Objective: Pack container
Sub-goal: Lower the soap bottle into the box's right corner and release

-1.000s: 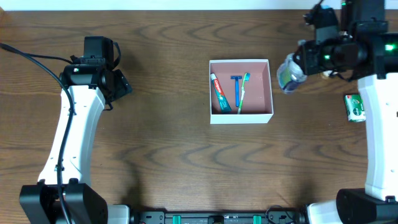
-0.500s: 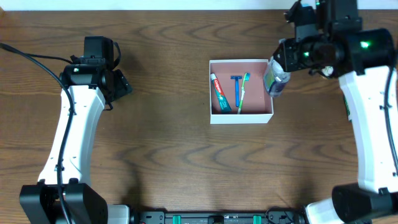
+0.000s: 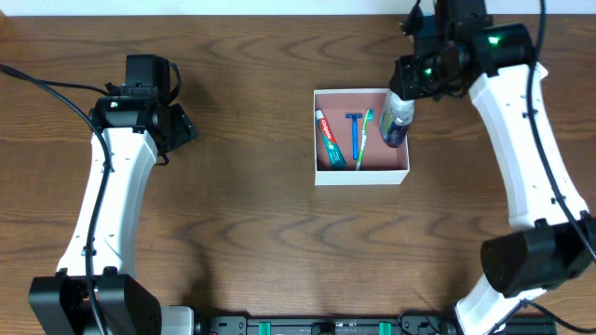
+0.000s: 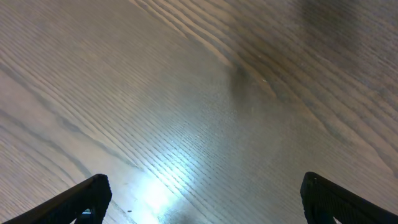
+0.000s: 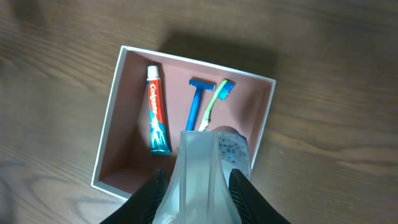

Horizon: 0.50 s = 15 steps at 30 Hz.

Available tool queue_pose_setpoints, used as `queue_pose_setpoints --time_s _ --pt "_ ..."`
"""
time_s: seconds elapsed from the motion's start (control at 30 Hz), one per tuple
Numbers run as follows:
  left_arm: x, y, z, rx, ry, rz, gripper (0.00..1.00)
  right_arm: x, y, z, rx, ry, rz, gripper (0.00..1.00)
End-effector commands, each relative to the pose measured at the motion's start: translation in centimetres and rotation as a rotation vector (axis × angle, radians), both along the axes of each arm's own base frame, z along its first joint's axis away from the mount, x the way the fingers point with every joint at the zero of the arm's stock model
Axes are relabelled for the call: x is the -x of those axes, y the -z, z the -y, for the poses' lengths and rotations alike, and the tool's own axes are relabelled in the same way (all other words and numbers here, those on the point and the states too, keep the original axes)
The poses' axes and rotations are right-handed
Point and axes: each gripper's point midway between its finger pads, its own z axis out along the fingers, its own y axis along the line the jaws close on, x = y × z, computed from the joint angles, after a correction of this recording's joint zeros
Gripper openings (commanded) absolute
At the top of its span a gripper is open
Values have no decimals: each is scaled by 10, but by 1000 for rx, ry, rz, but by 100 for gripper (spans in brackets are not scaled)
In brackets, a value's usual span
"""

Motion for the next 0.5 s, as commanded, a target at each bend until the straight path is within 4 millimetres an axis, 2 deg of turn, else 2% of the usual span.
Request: queue_pose_setpoints --time_s 0.0,0.13,0.47 --pt "2 3 -3 -11 -10 -14 98 -7 -3 -10 -22 4 13 29" --pt "3 3 -3 -11 -10 -14 98 -13 7 -12 -20 5 0 29" --pt "2 3 -3 -11 -10 -14 98 -25 20 -11 -1 21 1 31"
